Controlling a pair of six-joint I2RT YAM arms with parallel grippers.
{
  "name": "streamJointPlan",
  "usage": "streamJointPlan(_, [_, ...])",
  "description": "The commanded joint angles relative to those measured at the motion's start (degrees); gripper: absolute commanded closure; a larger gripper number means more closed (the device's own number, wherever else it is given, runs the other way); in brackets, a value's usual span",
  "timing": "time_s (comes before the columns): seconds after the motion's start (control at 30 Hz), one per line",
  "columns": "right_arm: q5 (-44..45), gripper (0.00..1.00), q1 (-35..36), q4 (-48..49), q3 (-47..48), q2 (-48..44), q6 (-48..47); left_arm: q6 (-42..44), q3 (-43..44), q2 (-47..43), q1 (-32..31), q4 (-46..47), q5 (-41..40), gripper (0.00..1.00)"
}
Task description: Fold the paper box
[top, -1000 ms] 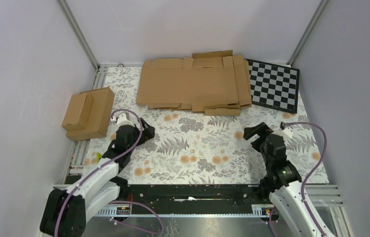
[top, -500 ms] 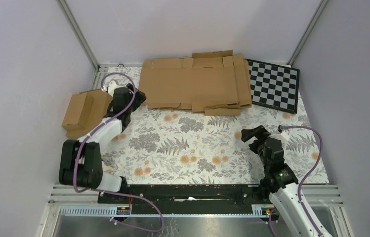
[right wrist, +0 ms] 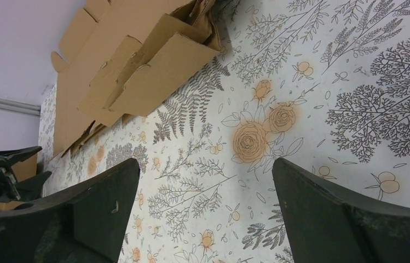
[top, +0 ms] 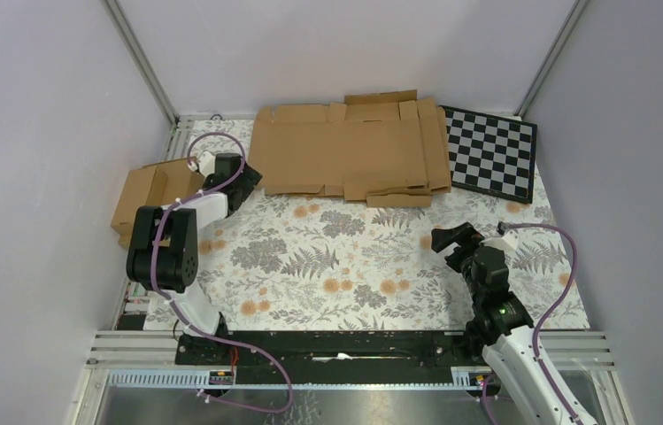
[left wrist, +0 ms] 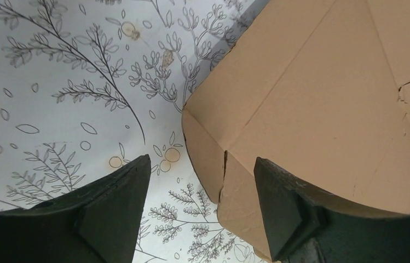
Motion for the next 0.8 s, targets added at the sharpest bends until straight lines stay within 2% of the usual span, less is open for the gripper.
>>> streamJointPlan(0.0, [-0.2, 0.01, 0.1, 2.3, 0.4, 0.4, -1.0, -3.7, 2.8, 3.2, 0.5, 3.9, 2.0, 0.27])
streamJointPlan(0.07, [-0.2, 0.01, 0.1, 2.3, 0.5, 0.6, -1.0, -5.3, 3.1, 4.5, 0.5, 4.6, 2.7, 0.29])
streamJointPlan(0.17, [-0.3, 0.01, 0.1, 2.3, 0.7, 0.9, -1.1, -7.6, 2.3, 5.4, 0.6, 7.5, 3.6, 0.44])
streamJointPlan(0.2, [-0.3, 0.01, 0.1, 2.3, 0.9, 0.9, -1.1, -7.7, 2.2, 5.5, 0.6, 8.1, 3.7, 0.51])
streamJointPlan(0.23, [-0.3, 0.01, 0.1, 2.3, 0.9, 1.1, -1.2, -7.8, 2.2, 5.6, 0.6, 8.5, 3.8, 0.64])
streamJointPlan(0.33, [-0.8, 0.01, 0.1, 2.2, 1.3, 1.2, -1.6, -7.2, 2.5, 5.0, 0.6, 8.8, 4.0, 0.96])
streamJointPlan(0.37, [-1.4, 0.01, 0.1, 2.2, 1.7, 1.4, -2.0, -6.6, 2.5, 4.4, 0.6, 8.8, 4.3, 1.00])
streamJointPlan(0.6, [-7.1, 0.01, 0.1, -3.4, 11.7, 8.1, -5.1, -3.9, 2.2, -4.8, 0.6, 6.9, 4.5, 1.00])
streamJointPlan(0.77, [-8.8, 0.01, 0.1, -11.6, 26.0, 22.2, -8.3, -3.8, 2.3, -12.5, 0.6, 5.1, 7.9, 1.00])
